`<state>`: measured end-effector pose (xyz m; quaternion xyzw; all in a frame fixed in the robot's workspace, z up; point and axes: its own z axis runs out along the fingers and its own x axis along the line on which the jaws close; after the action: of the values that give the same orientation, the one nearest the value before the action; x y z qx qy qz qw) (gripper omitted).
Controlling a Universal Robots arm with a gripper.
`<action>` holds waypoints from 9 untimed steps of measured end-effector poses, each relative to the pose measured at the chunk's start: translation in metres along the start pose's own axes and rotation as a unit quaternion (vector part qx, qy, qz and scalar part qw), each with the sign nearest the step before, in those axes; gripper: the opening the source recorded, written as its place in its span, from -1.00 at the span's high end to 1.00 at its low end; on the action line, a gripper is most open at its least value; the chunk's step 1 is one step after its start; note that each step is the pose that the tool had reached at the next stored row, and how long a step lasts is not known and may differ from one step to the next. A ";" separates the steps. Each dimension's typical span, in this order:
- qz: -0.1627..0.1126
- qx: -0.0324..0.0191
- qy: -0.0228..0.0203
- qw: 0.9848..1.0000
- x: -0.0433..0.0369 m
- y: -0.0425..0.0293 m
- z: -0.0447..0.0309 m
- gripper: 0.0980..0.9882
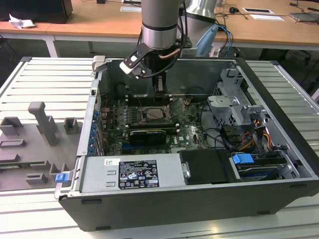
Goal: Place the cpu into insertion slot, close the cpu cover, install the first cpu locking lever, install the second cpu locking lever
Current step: 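Close the cpu cover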
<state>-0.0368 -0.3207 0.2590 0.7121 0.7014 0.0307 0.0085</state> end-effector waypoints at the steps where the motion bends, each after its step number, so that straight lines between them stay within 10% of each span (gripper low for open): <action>1: 0.000 0.000 0.000 1.000 0.0000 0.0000 -0.0006 0.98; 9: 0.000 0.000 0.000 1.000 0.0001 0.0048 -0.0020 0.98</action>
<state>-0.0322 -0.3208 0.2613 0.7121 0.7014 0.0306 0.0084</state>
